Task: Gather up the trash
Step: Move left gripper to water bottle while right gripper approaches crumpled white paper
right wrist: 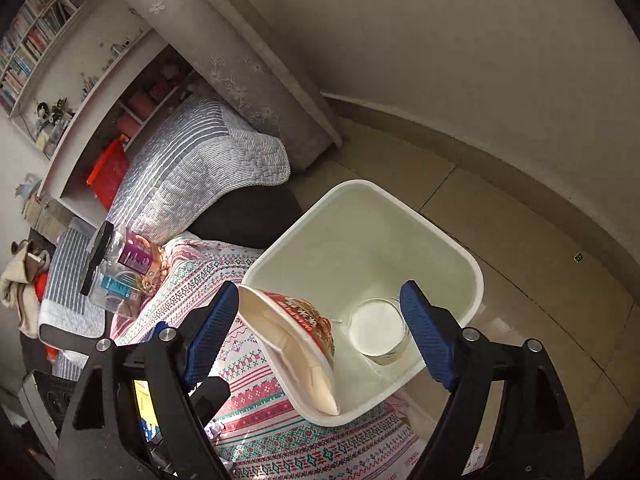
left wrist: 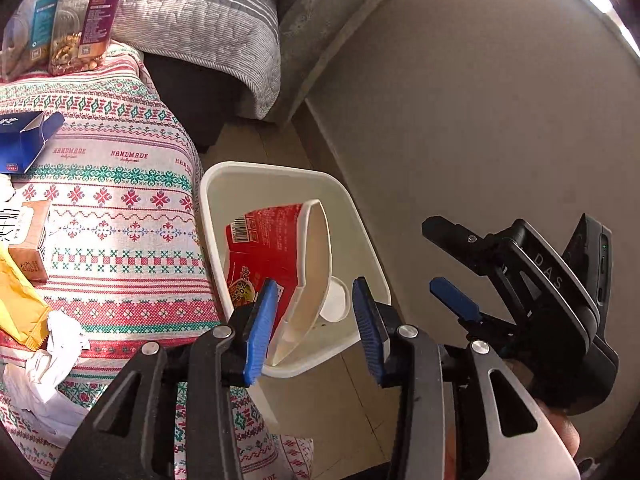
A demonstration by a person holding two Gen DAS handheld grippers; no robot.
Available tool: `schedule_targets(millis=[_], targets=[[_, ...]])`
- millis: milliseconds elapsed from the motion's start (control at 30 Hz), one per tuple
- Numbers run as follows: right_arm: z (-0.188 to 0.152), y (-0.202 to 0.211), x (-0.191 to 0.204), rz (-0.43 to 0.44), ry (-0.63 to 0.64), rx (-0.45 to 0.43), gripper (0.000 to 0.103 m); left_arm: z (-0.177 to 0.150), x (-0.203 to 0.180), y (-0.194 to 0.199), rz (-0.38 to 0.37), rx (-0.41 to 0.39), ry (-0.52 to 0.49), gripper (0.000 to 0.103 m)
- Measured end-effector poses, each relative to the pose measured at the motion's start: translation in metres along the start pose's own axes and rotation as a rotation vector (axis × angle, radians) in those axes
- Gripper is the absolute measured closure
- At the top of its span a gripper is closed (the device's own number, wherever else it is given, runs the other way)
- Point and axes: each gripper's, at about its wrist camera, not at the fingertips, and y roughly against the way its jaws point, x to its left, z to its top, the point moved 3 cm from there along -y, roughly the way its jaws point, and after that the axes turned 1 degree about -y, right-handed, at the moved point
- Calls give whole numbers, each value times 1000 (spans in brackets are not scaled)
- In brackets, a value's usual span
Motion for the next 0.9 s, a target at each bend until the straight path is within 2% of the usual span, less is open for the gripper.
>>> schedule_targets(millis=[100, 267, 367, 467, 567, 633, 700, 767, 900], targets=[[-2, -1, 6, 3, 28, 1, 23, 3, 19, 21, 5, -8, 32, 62], [-7, 7, 29, 2, 119, -56, 23, -2, 48, 71, 88, -18, 28, 58], [-17, 15, 56, -25, 251, -115, 23, -8, 78, 109, 173, -45, 56, 45], [-35, 21, 88, -35, 413, -164, 17, -25, 117, 149, 248, -73, 139, 43], [-59, 22, 119, -51, 563, -175, 12, -47, 163, 189, 308, -117, 335, 42], [-75, 18, 132, -28, 606, -142, 10, -61, 182, 207, 348, -131, 427, 42], [-91, 10, 142, 22, 604, -60, 9, -74, 201, 223, 383, -154, 506, 42], [-108, 4, 149, 58, 576, 17, 7, -85, 215, 235, 372, -177, 580, 42], [-146, 7, 170, 111, 607, 47, 7, -97, 232, 246, 383, -203, 635, 42]])
